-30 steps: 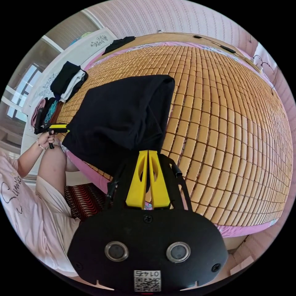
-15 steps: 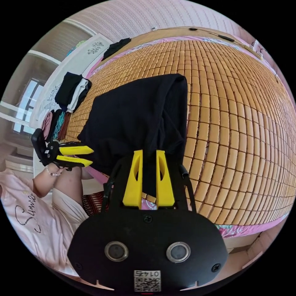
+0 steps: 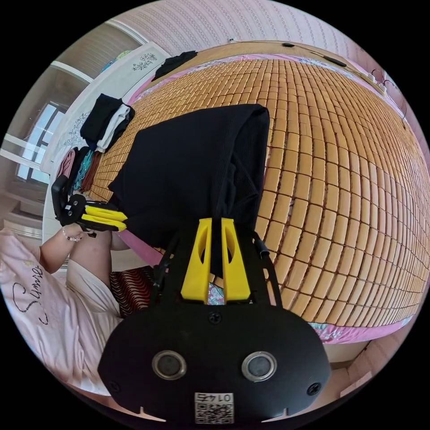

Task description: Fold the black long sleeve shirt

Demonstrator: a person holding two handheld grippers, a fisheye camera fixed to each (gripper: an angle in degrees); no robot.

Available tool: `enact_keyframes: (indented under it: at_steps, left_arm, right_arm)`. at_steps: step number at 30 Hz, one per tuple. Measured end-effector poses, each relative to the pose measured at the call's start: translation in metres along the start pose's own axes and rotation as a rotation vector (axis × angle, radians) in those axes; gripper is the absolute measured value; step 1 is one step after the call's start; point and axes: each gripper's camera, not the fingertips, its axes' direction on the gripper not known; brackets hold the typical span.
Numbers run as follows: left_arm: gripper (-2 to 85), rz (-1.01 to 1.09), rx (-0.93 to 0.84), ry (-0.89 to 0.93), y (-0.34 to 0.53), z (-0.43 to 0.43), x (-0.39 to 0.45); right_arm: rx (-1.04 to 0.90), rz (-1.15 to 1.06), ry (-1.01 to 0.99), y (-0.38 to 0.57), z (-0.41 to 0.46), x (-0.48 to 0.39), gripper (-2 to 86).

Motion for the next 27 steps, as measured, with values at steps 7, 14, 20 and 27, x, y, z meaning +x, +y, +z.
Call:
enact_keyframes:
  at_steps: [7, 14, 20, 27]
  left_arm:
    - [4.8, 0.097, 0.002, -0.012, 0.015, -0.013, 0.029]
    - [1.1, 0.168, 0.137, -0.151, 0.007, 0.015, 0.057]
    - [-0.9, 0.141, 0.145, -0.132, 0.02, 0.064, 0.066]
    - [-1.0, 0.237, 0.167, -0.191, 0.04, 0.081, 0.087]
  right_arm:
    - [-0.032, -0.055, 0.152, -0.021, -0.009, -0.044, 2.4]
    - [-0.051, -0.442, 0.267, -0.144, 0.041, -0.179, -0.3]
    - [-0.365, -0.596, 0.403, -0.241, 0.173, -0.255, -0.4]
    - [-0.502, -0.657, 0.376, -0.279, 0.183, -0.285, -0.6]
